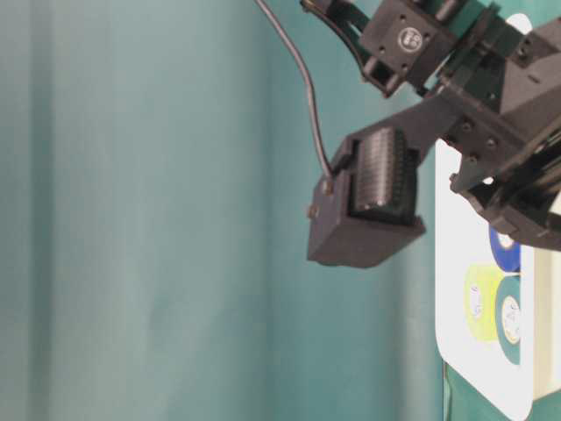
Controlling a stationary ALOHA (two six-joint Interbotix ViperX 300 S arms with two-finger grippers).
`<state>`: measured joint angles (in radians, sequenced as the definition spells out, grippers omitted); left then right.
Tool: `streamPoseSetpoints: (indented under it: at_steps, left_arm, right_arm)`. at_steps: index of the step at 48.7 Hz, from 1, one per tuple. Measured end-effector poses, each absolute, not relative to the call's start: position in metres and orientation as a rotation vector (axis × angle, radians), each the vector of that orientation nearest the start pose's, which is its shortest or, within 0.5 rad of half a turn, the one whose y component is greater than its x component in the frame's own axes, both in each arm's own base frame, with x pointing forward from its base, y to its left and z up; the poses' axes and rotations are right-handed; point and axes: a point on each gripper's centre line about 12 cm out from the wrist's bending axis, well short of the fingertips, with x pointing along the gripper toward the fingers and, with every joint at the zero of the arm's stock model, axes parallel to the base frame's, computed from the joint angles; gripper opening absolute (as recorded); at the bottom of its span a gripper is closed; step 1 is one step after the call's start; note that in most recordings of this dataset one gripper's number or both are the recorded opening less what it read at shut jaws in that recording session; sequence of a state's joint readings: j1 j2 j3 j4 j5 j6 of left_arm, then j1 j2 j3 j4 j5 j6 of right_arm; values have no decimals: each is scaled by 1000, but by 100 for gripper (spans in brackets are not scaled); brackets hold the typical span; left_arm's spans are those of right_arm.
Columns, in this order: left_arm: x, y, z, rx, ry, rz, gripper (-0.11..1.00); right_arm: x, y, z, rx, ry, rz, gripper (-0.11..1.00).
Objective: Put the tape into the white case with the right arm.
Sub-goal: 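Move the right gripper down into the white tape roll's core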
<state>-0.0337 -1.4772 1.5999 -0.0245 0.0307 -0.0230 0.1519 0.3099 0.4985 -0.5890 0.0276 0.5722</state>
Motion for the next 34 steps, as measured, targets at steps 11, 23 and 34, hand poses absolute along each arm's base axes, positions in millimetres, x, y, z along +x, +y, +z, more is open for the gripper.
streamPoseSetpoints:
  at_steps: [11, 23, 34]
  left_arm:
    - [121, -4, 160, -43, 154, -31, 1]
    - [121, -4, 160, -45, 154, -31, 1]
    - [121, -4, 160, -43, 153, -31, 1]
  right_arm:
    - [430, 64, 90, -88, 834, 132, 57]
    - [433, 65, 92, -93, 827, 135, 7]
    - [433, 64, 92, -91, 827, 132, 3]
